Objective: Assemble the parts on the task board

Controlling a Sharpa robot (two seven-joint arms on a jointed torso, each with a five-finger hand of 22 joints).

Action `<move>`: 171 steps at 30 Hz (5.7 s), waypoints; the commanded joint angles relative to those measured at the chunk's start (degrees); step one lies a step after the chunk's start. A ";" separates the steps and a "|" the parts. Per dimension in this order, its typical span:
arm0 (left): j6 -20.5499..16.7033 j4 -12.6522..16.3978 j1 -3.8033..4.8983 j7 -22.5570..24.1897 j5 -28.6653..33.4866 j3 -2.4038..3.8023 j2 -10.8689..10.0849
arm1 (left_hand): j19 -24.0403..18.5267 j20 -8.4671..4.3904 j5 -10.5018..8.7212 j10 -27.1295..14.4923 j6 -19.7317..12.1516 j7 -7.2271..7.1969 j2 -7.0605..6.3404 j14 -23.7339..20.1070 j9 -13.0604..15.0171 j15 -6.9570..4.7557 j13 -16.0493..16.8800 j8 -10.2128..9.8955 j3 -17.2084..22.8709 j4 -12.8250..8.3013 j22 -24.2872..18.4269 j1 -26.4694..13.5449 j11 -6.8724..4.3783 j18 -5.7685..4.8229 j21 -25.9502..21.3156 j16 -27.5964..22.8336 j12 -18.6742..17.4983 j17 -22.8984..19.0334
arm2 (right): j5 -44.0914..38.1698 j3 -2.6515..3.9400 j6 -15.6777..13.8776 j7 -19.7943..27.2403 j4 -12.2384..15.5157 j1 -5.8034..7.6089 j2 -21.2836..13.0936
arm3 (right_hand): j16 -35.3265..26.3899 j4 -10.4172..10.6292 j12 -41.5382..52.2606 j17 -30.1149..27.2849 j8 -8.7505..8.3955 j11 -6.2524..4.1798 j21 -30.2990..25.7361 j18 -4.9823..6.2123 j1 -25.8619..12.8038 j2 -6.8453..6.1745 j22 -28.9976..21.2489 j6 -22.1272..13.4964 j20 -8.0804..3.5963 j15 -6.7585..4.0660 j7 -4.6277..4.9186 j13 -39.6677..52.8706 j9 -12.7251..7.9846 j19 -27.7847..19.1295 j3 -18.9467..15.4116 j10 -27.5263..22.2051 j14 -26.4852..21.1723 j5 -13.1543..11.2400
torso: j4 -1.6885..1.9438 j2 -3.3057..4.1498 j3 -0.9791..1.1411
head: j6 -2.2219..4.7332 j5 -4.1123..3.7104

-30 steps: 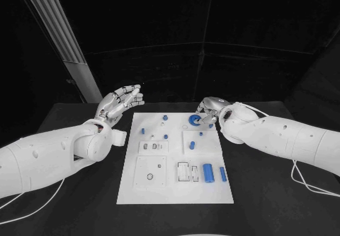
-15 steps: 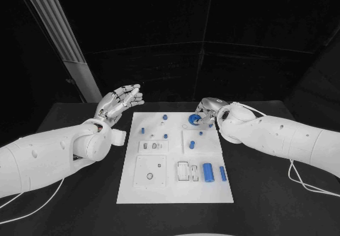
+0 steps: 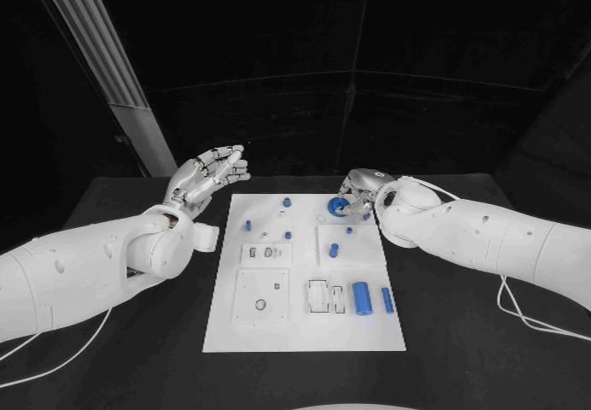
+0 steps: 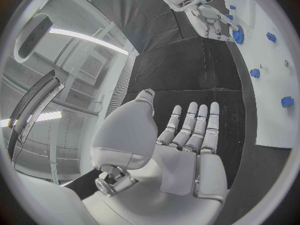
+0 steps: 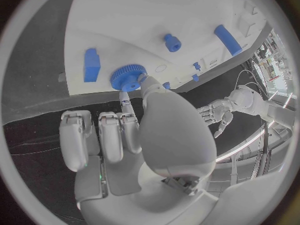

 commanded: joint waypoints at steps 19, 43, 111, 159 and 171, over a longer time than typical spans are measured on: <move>0.77 0.07 0.08 11.76 -0.35 0.03 0.02 | -0.57 -0.01 0.29 -0.58 -0.42 8.54 0.60 -0.41 -0.04 0.18 -0.06 0.07 -0.28 -0.05 -0.09 0.08 0.00 0.53 0.03 -0.28 -0.17 -0.05 | -0.68 0.00 2.62 -2.09 -0.24 -0.01 0.15 | 0.14 -0.27 0.15 15.09 -0.45 0.81 0.18 -0.42 -0.02 0.68 15.09 -0.75 0.46 0.52 0.57 14.93 -0.19 5.94 0.26 5.86 5.95 -0.55 | 0.04 -0.02 0.00 | -0.13 0.10; 0.76 0.01 0.08 11.78 -0.35 0.03 0.07 | -0.57 -0.01 0.29 -0.58 -0.42 8.54 0.60 -0.41 -0.04 0.18 -0.06 0.07 -0.28 -0.05 -0.09 0.08 0.00 0.53 0.03 -0.28 -0.17 -0.05 | -0.71 0.01 2.02 -1.42 0.08 -0.08 0.09 | 0.14 -4.79 0.15 15.09 1.91 0.38 0.18 -0.42 1.78 4.27 15.09 4.20 0.69 0.54 -0.09 14.93 0.91 5.94 5.39 5.86 5.95 5.53 | 0.02 -0.02 0.01 | -0.38 0.20; 0.71 -0.47 0.08 11.77 -0.35 0.03 0.48 | -0.70 -0.01 0.28 -0.60 -0.43 8.54 0.76 -0.55 0.01 0.22 -0.03 0.49 -0.32 -0.05 -0.10 0.20 0.01 0.49 0.02 -0.22 -0.09 -0.03 | 0.43 0.19 -6.16 9.73 0.14 0.07 10.14 | 0.14 -6.11 0.15 15.09 1.05 0.18 0.18 -0.42 0.79 3.93 15.09 4.44 0.23 0.18 -0.16 14.93 0.96 5.94 6.21 5.86 5.95 3.95 | 0.17 0.04 -0.01 | -0.14 1.87; 0.75 -0.12 0.10 11.76 -0.35 0.03 0.31 | -0.73 -0.01 0.28 -0.60 -0.47 8.54 0.79 -0.58 0.01 0.22 -0.03 0.54 -0.35 -0.05 -0.10 0.23 0.01 0.48 0.03 -0.19 -0.06 -0.02 | -0.78 0.17 2.71 7.80 -7.69 -0.08 15.19 | 0.14 -6.68 0.15 15.09 -0.19 0.62 0.18 -0.42 0.15 4.13 15.09 3.38 0.48 0.52 0.36 14.93 0.60 5.94 6.35 5.86 5.95 1.91 | -0.01 -0.02 -0.03 | -1.14 2.12; 0.79 -0.24 0.10 11.68 -0.35 0.03 0.39 | -0.74 -0.01 0.28 -0.60 -0.47 8.54 0.80 -0.59 0.01 0.22 -0.02 0.58 -0.36 -0.05 -0.10 0.24 0.01 0.48 0.03 -0.18 -0.05 -0.02 | -0.78 0.17 3.41 7.81 -8.09 -0.08 15.28 | 0.14 -7.76 0.15 15.09 -1.87 0.24 0.18 -0.42 -1.06 3.00 15.09 -3.95 0.54 0.38 -0.22 14.93 -1.13 5.94 5.47 5.86 5.95 -0.62 | 0.00 -0.01 0.02 | -1.47 3.84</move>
